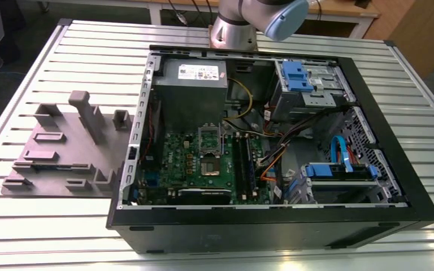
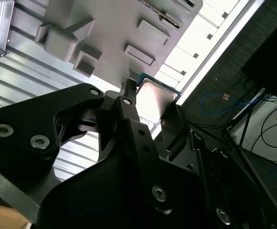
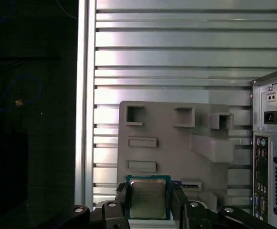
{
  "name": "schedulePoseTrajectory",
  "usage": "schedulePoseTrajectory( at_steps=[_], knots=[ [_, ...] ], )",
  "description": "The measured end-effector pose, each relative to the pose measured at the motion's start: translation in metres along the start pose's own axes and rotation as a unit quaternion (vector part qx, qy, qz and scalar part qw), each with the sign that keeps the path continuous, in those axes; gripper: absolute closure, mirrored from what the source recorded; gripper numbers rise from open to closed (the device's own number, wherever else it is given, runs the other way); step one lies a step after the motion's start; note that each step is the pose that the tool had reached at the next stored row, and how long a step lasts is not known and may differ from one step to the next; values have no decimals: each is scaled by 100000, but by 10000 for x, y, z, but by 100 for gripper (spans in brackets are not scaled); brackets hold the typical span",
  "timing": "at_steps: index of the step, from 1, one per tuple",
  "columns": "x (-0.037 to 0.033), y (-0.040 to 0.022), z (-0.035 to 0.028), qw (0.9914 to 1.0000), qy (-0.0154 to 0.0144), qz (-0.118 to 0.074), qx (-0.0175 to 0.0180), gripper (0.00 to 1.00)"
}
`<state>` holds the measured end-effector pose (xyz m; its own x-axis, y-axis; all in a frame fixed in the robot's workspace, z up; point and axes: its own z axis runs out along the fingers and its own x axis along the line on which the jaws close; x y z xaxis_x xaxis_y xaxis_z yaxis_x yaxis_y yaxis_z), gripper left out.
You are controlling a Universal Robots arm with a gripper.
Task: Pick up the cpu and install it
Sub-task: 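Pick up the cpu and move it towards the insertion slot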
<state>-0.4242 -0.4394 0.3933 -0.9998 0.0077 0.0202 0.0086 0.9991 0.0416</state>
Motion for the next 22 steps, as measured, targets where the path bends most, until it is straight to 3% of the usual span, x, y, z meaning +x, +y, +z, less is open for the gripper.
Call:
schedulePoseTrajectory(
  at_steps=[22],
  knots=[
    [-88, 1, -1, 100000, -4, 0, -2, 55]
  ],
)
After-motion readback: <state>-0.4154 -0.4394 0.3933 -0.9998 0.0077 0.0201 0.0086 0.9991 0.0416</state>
